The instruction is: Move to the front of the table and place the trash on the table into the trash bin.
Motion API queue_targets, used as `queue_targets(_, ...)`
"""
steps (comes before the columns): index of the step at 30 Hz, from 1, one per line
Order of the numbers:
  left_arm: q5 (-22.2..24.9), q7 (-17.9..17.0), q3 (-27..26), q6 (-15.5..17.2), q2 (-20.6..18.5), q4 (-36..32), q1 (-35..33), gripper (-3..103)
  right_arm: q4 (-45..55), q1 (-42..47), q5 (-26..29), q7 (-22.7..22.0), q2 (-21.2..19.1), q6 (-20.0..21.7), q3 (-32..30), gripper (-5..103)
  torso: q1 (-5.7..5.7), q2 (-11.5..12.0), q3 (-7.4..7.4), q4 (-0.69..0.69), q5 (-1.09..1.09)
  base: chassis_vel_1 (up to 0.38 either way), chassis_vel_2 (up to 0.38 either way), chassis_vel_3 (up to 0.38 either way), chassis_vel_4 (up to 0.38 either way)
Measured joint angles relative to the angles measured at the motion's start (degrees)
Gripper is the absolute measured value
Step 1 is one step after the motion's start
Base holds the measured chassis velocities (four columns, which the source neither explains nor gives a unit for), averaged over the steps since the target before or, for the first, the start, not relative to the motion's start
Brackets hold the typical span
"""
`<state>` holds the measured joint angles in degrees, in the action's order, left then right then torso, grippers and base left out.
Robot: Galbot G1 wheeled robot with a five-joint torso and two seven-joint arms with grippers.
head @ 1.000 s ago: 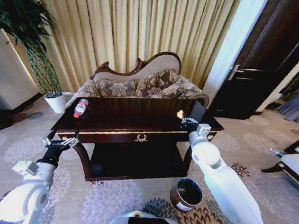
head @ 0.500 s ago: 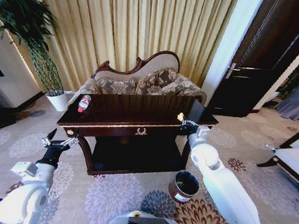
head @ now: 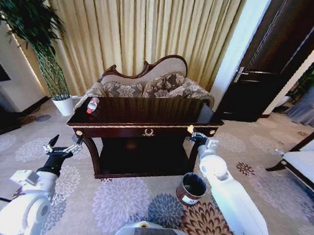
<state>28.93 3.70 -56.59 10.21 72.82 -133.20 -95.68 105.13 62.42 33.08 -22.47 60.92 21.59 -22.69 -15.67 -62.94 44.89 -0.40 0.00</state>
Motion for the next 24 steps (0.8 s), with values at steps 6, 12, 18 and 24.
queue_targets(6,0.2,-0.1,0.0,0.0,-0.4,0.0,0.3,100,-7.8,4.7,-3.9,3.4,1.6,-2.3,-3.8,0,0.01,0.0,-0.01,-0.02,0.03,0.000,0.000,0.000,0.000)
queue_targets(12,0.3,-0.1,0.0,0.0,-0.2,-0.1,0.4,100,-15.1,7.7,-5.5,6.1,2.4,-2.8,-6.6,0,0.03,0.0,-0.02,-0.02,0.01,0.000,0.000,0.000,0.000)
queue_targets(18,-0.1,-0.1,0.1,0.0,0.6,-0.6,0.0,100,-23.3,6.9,-9.8,7.0,3.2,-5.5,-7.2,0,0.02,0.0,-0.01,0.01,0.01,0.000,0.000,0.000,0.000)
queue_targets(24,-0.3,-0.1,0.2,0.0,0.6,-1.3,-0.2,100,-23.4,7.0,-11.0,7.0,3.2,-5.7,-6.6,5,0.02,0.0,-0.01,0.00,0.00,0.000,0.000,0.000,0.000)
